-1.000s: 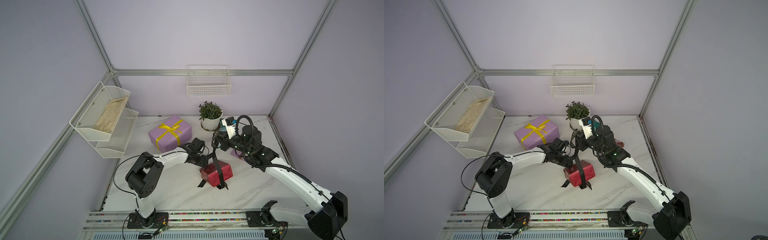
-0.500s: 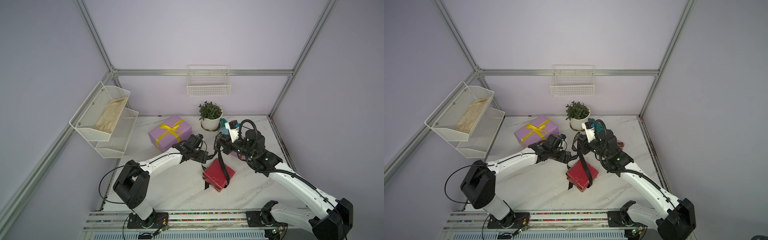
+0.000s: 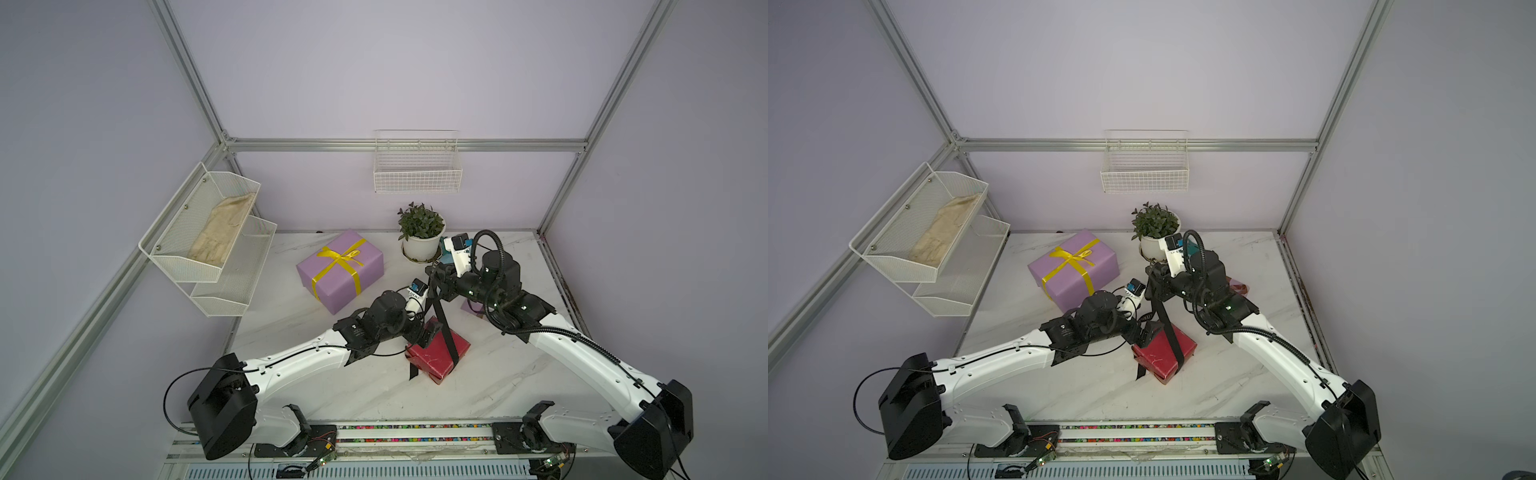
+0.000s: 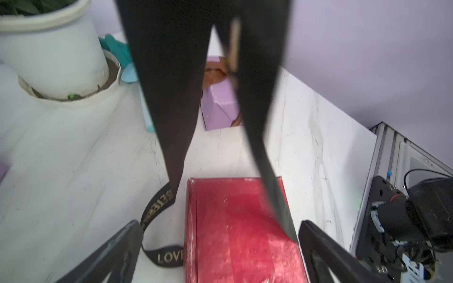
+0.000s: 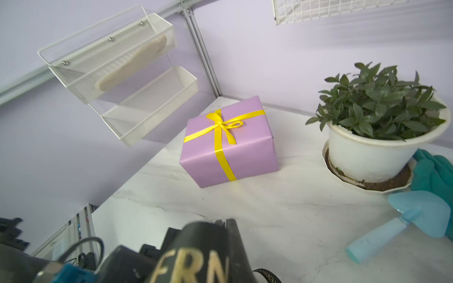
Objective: Untie the ribbon bows on the gift boxes
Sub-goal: Pull the ribbon from the gift box, then place the ribbon at the center of the board.
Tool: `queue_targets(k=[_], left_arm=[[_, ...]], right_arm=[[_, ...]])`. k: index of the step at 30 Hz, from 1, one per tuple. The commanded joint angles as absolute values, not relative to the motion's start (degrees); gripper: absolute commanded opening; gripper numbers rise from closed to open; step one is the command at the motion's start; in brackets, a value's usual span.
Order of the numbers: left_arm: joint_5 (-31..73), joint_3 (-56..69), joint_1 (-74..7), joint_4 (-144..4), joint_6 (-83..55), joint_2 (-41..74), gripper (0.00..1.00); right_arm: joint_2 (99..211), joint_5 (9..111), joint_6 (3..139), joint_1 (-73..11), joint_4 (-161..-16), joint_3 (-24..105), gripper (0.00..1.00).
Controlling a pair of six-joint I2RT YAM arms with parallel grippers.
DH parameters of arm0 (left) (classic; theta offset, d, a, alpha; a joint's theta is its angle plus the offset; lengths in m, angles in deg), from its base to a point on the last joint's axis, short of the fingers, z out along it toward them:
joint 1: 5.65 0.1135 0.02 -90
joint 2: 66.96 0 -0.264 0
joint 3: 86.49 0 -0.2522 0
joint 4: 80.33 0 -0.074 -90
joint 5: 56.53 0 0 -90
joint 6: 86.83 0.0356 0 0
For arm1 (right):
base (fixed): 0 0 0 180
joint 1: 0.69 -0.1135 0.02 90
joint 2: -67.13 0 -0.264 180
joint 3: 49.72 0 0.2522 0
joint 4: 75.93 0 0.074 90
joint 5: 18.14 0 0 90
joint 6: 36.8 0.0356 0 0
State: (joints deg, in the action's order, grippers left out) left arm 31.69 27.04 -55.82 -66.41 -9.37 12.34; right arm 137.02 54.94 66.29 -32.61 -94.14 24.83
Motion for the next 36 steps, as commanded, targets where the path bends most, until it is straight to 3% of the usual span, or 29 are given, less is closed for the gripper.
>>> queue_targets(k=[1, 3, 7, 17, 19, 23, 24, 30, 33, 34, 35, 36], left_arm=[[37.0, 27.1, -55.4, -78.5, -4.7, 16.3, 1.0], [43.0, 25.8, -55.2, -80.0, -4.3, 18.5, 1.0], [38.9, 24.3, -53.8, -82.4, -1.7, 20.7, 0.98], [31.2, 23.9, -53.9, -85.5, -5.1, 23.8, 0.59], [30.5, 23.7, -53.8, -86.0, -5.5, 24.3, 0.48], [28.2, 23.7, -53.8, -86.1, -6.2, 24.6, 0.04], [26.7, 23.9, -53.8, -86.0, -6.4, 24.4, 0.0], [20.5, 28.1, -53.8, -85.8, -11.8, 20.9, 0.0], [21.0, 30.1, -53.9, -85.9, -14.1, 19.2, 0.0], [21.7, 30.5, -53.8, -85.9, -14.4, 18.8, 0.0], [22.7, 30.6, -53.8, -85.9, -15.0, 18.5, 0.0], [23.2, 30.7, -53.7, -85.9, -15.3, 18.5, 0.0]], right_arm=[[135.3, 52.2, 68.6, -32.7, -96.0, 26.5, 0.0], [134.4, 52.1, 69.1, -32.7, -96.3, 26.0, 0.0], [132.2, 52.7, 69.8, -32.7, -96.4, 24.0, 0.0], [131.7, 53.7, 71.2, -32.7, -94.9, 21.5, 0.0], [131.6, 53.5, 71.4, -32.7, -94.8, 21.6, 0.0], [131.5, 56.2, 73.2, -32.7, -95.5, 21.2, 0.0], [131.4, 58.9, 74.2, -32.7, -95.7, 21.1, 0.0], [134.2, 75.6, 77.4, -32.1, -97.8, 20.5, 0.0], [137.2, 77.2, 78.8, -31.6, -100.1, 21.4, 0.0], [138.1, 77.2, 79.3, -31.5, -101.1, 21.8, 0.08], [139.1, 77.2, 80.2, -31.4, -102.7, 22.3, 0.26], [140.0, 77.1, 80.8, -31.2, -104.7, 23.0, 0.35]])
